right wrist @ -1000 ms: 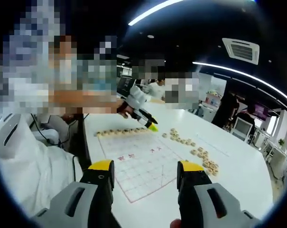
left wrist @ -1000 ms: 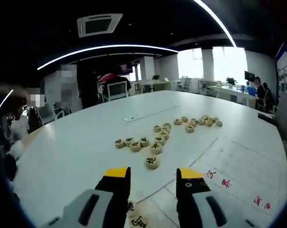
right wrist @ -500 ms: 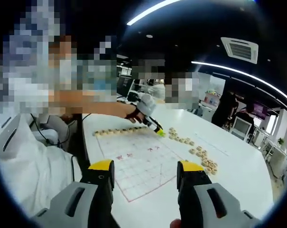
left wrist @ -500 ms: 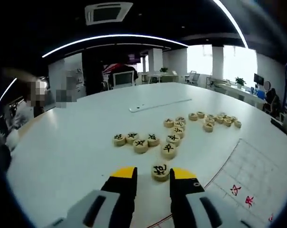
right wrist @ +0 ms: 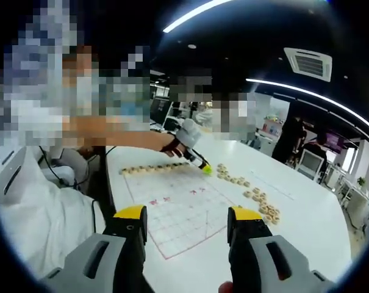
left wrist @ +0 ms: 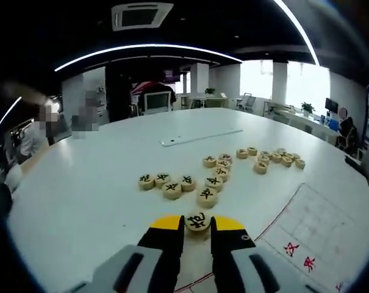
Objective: Pick up the chess pieces one by one and place each piece onto its starting position on the chessboard, setting the pieces on their correct points until all the chess pieces are arranged in the starting layout
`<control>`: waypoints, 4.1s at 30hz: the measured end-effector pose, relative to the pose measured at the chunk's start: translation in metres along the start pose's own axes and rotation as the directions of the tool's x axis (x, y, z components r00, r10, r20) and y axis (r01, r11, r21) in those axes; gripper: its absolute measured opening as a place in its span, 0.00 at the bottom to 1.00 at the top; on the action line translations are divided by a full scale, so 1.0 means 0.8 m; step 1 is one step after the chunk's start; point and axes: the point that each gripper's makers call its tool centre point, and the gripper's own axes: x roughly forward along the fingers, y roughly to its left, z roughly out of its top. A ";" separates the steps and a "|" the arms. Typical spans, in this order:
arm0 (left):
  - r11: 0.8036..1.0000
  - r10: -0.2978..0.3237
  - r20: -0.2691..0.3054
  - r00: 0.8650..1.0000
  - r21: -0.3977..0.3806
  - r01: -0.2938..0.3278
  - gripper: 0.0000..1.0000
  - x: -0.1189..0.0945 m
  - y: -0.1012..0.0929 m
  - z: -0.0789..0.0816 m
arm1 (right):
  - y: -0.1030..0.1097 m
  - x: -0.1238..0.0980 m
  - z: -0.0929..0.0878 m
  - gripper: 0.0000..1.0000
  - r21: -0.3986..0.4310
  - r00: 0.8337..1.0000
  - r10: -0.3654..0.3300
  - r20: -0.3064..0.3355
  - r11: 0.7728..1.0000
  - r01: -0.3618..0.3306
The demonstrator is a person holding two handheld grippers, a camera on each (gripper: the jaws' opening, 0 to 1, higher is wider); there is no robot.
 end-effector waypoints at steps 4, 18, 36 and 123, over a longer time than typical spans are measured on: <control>0.999 -0.023 -0.006 1.000 0.038 0.023 0.20 -0.023 -0.007 -0.005 | 0.003 0.001 0.001 0.53 -0.006 1.000 0.002 -0.002 1.000 -0.002; 0.989 -0.118 -0.035 0.992 0.084 0.120 0.19 -0.090 -0.027 -0.049 | 0.007 0.000 0.001 0.53 -0.010 1.000 0.005 -0.003 1.000 -0.005; 0.983 -0.144 -0.067 0.987 0.101 0.151 0.20 -0.070 -0.036 -0.062 | 0.007 0.000 0.000 0.53 -0.011 1.000 0.007 -0.007 1.000 -0.007; 0.992 0.119 0.097 0.988 -0.051 -0.114 0.19 0.019 0.098 0.036 | -0.017 0.012 -0.015 0.53 0.026 0.999 -0.026 -0.029 0.999 0.026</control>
